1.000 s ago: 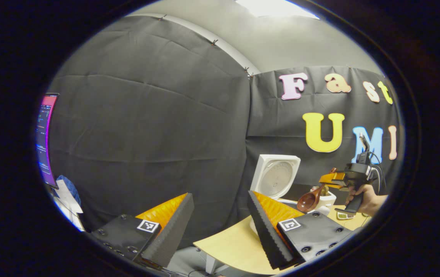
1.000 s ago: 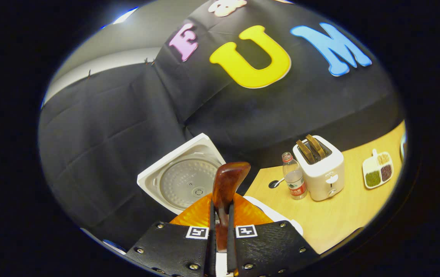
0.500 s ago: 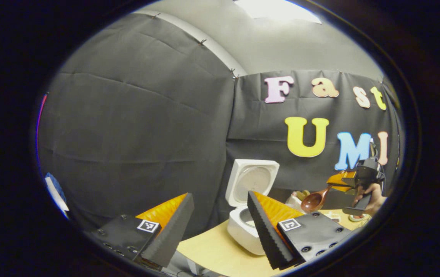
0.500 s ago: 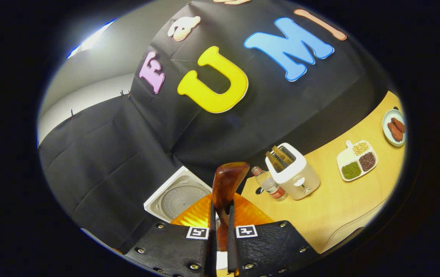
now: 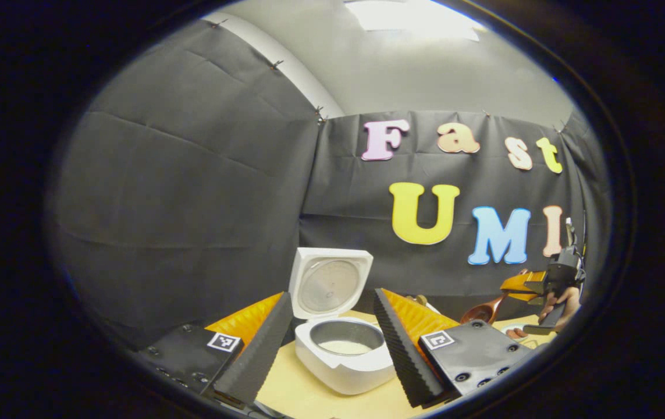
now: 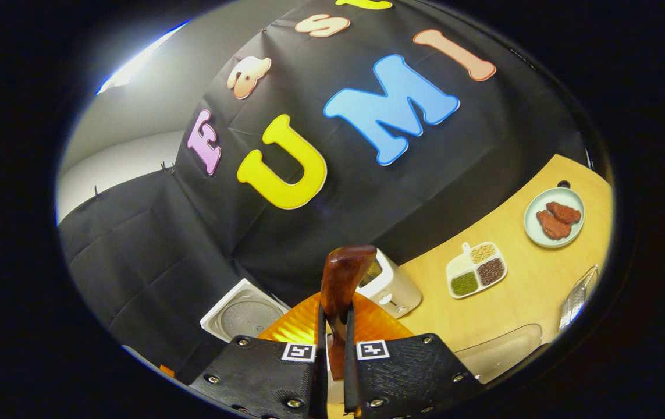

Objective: Close the left gripper, press the button to open the rice cooker; take a wooden spoon from the chopstick holder with the right hand, scoop a spoonful of rice and pour it into the rice cooker, then put the wooden spoon back into the chopstick holder.

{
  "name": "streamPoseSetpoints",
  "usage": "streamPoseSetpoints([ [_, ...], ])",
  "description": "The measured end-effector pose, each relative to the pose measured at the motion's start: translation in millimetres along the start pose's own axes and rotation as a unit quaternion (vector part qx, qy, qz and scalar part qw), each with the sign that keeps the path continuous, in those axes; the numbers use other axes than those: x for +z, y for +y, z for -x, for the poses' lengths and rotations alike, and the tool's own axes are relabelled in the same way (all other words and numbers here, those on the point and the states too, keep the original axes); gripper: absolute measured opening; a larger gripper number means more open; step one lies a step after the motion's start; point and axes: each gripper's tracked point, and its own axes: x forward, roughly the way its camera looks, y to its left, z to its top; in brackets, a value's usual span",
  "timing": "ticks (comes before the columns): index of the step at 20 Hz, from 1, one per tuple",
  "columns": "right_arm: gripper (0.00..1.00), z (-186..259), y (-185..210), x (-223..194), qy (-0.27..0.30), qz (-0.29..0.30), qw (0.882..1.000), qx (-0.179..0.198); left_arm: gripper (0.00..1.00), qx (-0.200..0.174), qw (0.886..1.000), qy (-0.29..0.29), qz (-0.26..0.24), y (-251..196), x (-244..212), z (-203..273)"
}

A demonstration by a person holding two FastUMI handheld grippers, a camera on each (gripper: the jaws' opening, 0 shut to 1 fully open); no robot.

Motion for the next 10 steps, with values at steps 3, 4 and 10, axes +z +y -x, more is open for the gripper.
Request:
streamPoseSetpoints([
  [3, 0.11, 26, -34, 23, -0.021, 0.008, 0.999, -0.029, 0.97, -0.025, 1.0, -0.001, 0.003, -29, 2, -3],
  [4, 0.11, 35, -44, 31, -0.029, 0.007, 0.999, -0.037, 0.97, -0.033, 0.999, -0.001, 0.003, -37, 2, -5],
  [10, 0.11, 82, -105, 70, -0.067, 0.001, 0.994, -0.087, 0.99, -0.073, 0.997, -0.001, 0.004, -87, 4, -10],
])
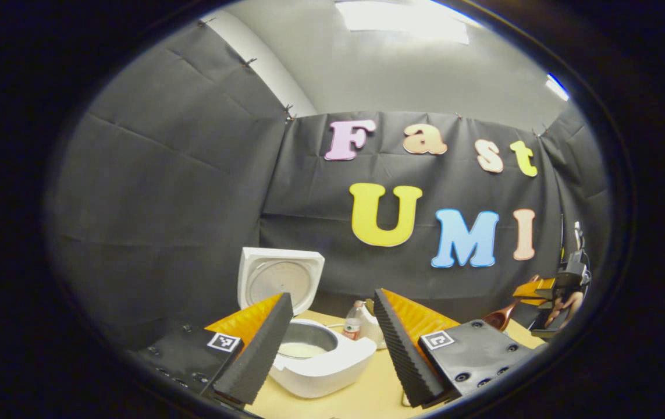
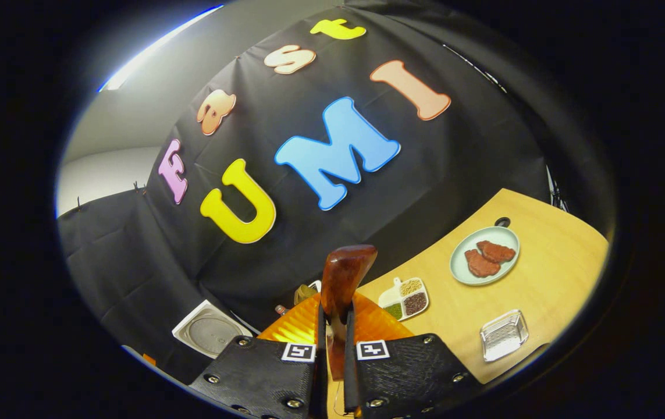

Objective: Close the left gripper, press the button to open the rice cooker; take a wooden spoon from the chopstick holder with the right hand, scoop a spoonful of rice and pour it into the rice cooker, then put the wooden spoon back into the chopstick holder.

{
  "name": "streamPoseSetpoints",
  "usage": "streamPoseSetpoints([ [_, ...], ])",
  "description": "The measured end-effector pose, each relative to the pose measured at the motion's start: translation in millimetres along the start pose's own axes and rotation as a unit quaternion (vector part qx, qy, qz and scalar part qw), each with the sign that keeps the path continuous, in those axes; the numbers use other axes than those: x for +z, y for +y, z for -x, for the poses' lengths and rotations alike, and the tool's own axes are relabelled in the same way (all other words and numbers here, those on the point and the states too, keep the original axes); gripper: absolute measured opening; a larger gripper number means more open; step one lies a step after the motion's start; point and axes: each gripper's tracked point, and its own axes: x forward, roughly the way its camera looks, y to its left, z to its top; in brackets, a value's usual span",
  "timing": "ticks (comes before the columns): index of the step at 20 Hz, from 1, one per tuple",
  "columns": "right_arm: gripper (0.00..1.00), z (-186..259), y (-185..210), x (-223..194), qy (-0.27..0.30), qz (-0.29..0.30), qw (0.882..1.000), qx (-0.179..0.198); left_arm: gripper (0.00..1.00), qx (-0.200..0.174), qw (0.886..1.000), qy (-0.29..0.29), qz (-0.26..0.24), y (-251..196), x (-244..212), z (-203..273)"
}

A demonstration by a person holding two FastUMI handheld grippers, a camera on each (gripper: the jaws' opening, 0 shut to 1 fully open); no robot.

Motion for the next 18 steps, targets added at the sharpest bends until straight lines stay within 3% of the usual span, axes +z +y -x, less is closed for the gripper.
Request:
streamPoseSetpoints([
  [2, 0.11, 7, -23, 8, -0.009, 0.007, 1.0, -0.018, 0.94, -0.011, 1.0, 0.001, -0.007, -14, 0, -3],
  [5, 0.11, 21, -54, 10, -0.016, 0.026, 0.999, -0.043, 0.99, -0.034, 0.999, -0.002, -0.018, -38, 2, -4],
  [11, 0.11, 24, -110, 16, -0.019, 0.043, 0.995, -0.092, 0.97, -0.054, 0.998, 0.008, -0.033, -67, -3, -2],
  [15, 0.11, 26, -146, 4, -0.008, 0.068, 0.989, -0.128, 0.99, -0.053, 0.998, 0.016, -0.035, -68, -7, 0],
  [16, 0.15, 26, -153, 1, -0.006, 0.072, 0.988, -0.137, 0.99, -0.052, 0.998, 0.016, -0.036, -68, -6, -1],
  [18, 0.11, 22, -170, -6, 0.001, 0.083, 0.984, -0.157, 0.97, -0.048, 0.998, 0.016, -0.038, -67, -5, 0],
])
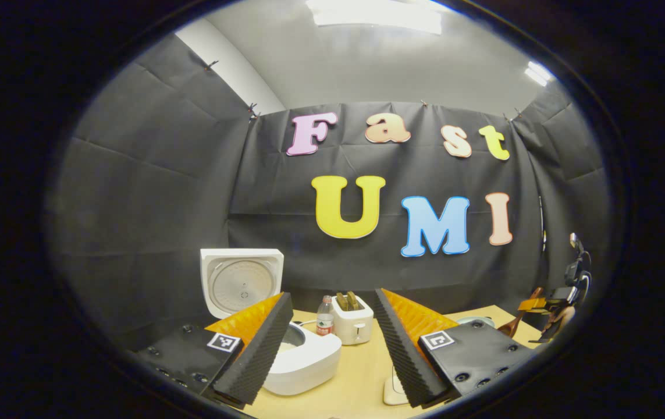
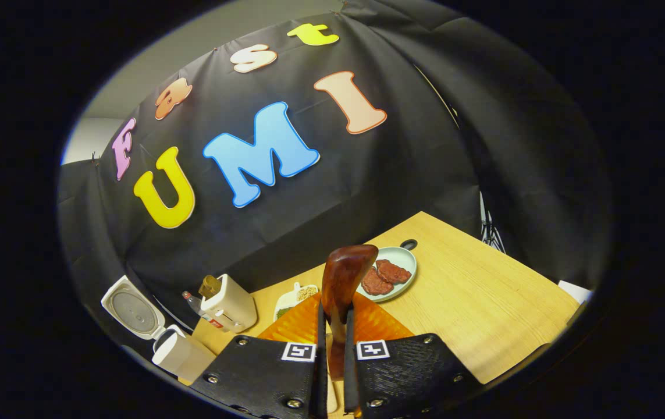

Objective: Close the left gripper, press the button to open the rice cooker; take a wooden spoon from the chopstick holder with the right hand, scoop a spoonful of rice and pour it into the rice cooker, then put the wooden spoon back into the chopstick holder.

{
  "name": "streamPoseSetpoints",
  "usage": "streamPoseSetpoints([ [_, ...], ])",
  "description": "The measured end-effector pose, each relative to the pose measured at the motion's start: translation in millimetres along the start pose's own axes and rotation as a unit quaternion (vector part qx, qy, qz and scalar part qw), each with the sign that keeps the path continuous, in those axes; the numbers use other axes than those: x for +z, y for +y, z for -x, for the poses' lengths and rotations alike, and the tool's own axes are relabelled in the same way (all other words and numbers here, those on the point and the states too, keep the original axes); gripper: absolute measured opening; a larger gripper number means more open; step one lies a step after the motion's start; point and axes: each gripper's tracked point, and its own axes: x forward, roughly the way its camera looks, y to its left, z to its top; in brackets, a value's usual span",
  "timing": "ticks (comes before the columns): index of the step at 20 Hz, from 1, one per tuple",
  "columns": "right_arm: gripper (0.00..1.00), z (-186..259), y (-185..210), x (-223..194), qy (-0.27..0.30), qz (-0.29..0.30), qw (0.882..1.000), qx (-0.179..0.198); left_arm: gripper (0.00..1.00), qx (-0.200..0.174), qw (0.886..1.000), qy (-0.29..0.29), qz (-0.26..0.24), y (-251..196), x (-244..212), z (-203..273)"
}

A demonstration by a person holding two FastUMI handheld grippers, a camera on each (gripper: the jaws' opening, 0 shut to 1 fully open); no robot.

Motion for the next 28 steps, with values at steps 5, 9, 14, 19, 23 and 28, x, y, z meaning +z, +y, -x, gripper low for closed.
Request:
streamPoseSetpoints([
  [5, 0.12, -10, -16, -36, 0.043, -0.004, 0.999, -0.017, 0.99, 0.01, 1.0, 0.002, -0.006, 3, -1, 2],
  [9, 0.14, -7, -25, -65, 0.077, -0.026, 0.996, -0.024, 0.96, 0.012, 1.0, 0.003, -0.005, 4, -2, 1],
  [14, 0.23, 10, -32, -60, 0.067, -0.035, 0.997, -0.023, 0.97, 0.012, 1.0, 0.005, -0.002, 6, -5, -9],
  [19, 0.98, 40, -44, -11, -0.012, 0.025, 0.998, -0.057, 0.99, 0.018, 1.0, 0.002, -0.008, 15, -4, -33],
  [23, 0.98, 73, -30, 32, -0.071, 0.084, 0.992, -0.059, 0.97, 0.051, 0.998, -0.004, -0.028, 42, 3, -64],
  [28, 0.98, 108, -3, 60, -0.123, 0.158, 0.978, -0.058, 0.96, 0.112, 0.991, -0.024, -0.068, 93, 24, -121],
])
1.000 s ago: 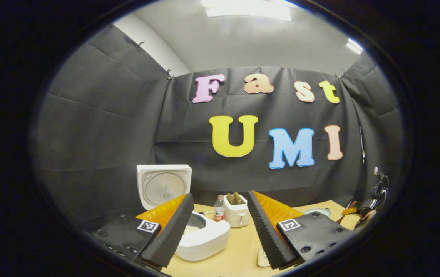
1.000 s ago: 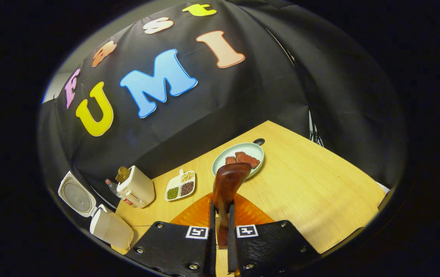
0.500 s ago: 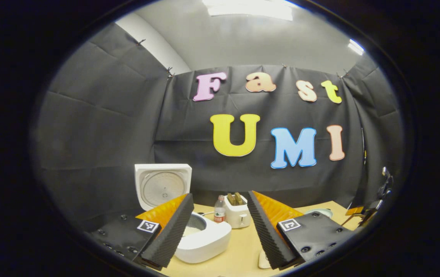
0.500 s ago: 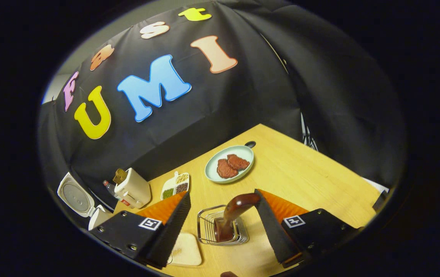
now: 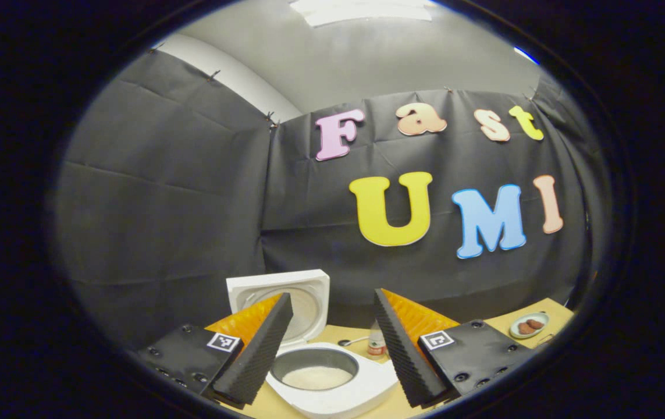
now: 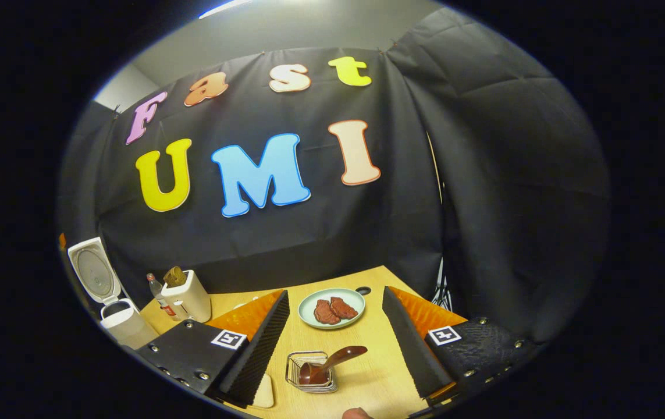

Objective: Close the left gripper, press the button to open the rice cooker; take a wooden spoon from the chopstick holder with the right hand, scoop a spoonful of rice and pour it into the rice cooker, then put the wooden spoon back into the chopstick holder.

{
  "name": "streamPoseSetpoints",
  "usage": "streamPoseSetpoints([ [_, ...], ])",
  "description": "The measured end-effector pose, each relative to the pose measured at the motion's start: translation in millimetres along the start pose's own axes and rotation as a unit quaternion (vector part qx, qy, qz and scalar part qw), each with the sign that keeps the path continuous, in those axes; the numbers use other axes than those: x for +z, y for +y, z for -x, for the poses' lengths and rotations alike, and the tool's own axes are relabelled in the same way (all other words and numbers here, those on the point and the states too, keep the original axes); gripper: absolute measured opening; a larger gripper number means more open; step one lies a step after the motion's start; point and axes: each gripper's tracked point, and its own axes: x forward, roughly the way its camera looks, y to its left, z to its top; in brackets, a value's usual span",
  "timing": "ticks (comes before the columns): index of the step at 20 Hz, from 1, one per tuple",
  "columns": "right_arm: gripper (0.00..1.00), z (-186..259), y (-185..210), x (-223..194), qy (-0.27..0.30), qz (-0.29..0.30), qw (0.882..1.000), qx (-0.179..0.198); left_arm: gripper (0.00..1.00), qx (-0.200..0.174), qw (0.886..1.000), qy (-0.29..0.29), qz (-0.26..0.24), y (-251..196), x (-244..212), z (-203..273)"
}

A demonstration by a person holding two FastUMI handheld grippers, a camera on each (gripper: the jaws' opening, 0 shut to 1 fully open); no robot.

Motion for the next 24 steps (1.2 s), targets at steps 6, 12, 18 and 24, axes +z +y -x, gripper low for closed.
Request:
streamPoseSetpoints([
  [6, 0.98, 24, 34, 13, -0.016, 0.047, 0.999, 0.003, 0.97, 0.041, 0.999, -0.018, -0.019, 36, 9, -82],
  [12, 0.98, 46, 64, 6, -0.024, 0.076, 0.997, 0.01, 0.98, 0.086, 0.996, 0.012, -0.003, 75, -9, -163],
  [18, 0.98, 61, 72, -2, -0.018, 0.098, 0.995, 0.0, 0.96, 0.115, 0.992, 0.056, 0.004, 108, -37, -240],
  [24, 0.98, 65, 71, 2, -0.024, 0.108, 0.994, -0.015, 0.97, 0.13, 0.981, 0.145, 0.023, 122, -86, -280],
])
